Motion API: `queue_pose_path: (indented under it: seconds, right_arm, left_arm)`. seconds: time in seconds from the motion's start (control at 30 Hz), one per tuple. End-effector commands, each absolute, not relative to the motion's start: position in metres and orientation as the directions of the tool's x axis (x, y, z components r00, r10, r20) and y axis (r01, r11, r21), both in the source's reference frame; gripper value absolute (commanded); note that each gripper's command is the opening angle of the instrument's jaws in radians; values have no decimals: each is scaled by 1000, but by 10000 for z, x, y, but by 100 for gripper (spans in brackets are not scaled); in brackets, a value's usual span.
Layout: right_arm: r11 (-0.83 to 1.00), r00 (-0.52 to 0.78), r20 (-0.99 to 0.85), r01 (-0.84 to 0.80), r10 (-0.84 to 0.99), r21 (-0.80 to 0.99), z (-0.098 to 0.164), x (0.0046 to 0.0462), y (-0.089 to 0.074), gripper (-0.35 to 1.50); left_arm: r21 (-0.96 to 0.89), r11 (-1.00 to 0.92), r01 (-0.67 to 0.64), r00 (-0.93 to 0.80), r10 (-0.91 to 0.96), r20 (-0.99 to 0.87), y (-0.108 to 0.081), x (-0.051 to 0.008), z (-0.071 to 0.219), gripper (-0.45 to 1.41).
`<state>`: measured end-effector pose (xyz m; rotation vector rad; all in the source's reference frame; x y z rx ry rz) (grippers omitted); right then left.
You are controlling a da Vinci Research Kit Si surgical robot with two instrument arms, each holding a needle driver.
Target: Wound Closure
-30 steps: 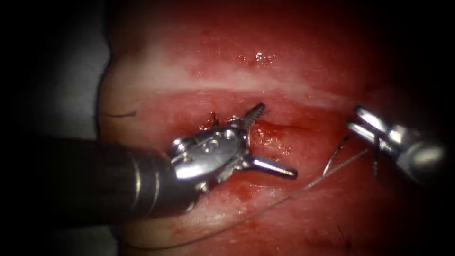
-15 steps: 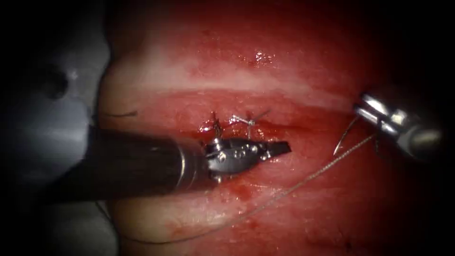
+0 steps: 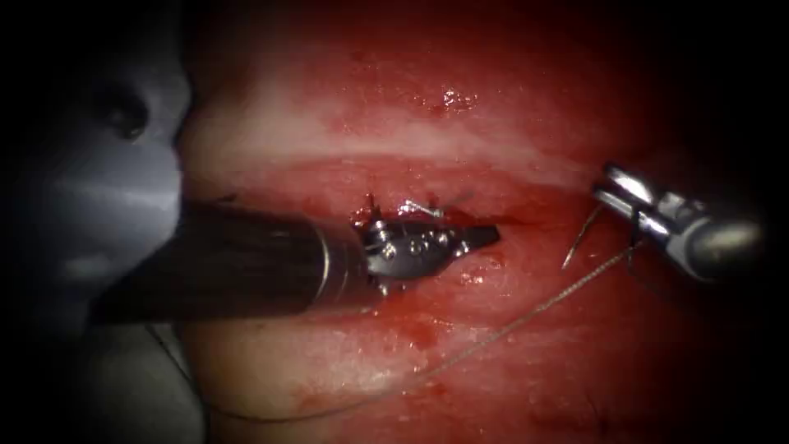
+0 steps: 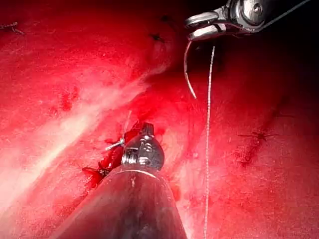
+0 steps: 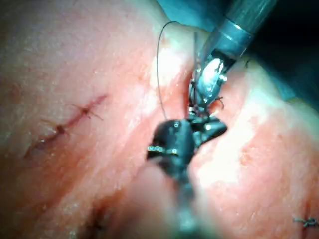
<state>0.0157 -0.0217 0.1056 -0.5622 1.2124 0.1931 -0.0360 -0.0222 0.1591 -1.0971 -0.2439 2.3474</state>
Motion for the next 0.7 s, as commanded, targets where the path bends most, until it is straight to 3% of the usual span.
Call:
queue_pose_path:
  seconds: [0.03, 0.2, 0.37, 0.7]
  right_arm:
    - [851, 348, -925, -429, -153, -302, 1063, 166, -221, -35]
    - [851, 329, -924, -411, -195, -326, 1072, 177, -214, -35]
    - [834, 319, -902, -378, -290, -402, 1084, 199, -208, -35]
    - [771, 293, -842, -345, -454, -536, 1111, 218, -200, -35]
  left_arm:
    - [-376, -845, -381, -542, 534, -649, -235, -365, 1599, -45]
    - [-371, -857, -359, -601, 516, -611, -253, -358, 1617, -45]
    - [-395, -844, -363, -608, 536, -586, -270, -348, 1639, -25]
    - [-430, -828, -360, -597, 559, -576, -293, -335, 1627, -15]
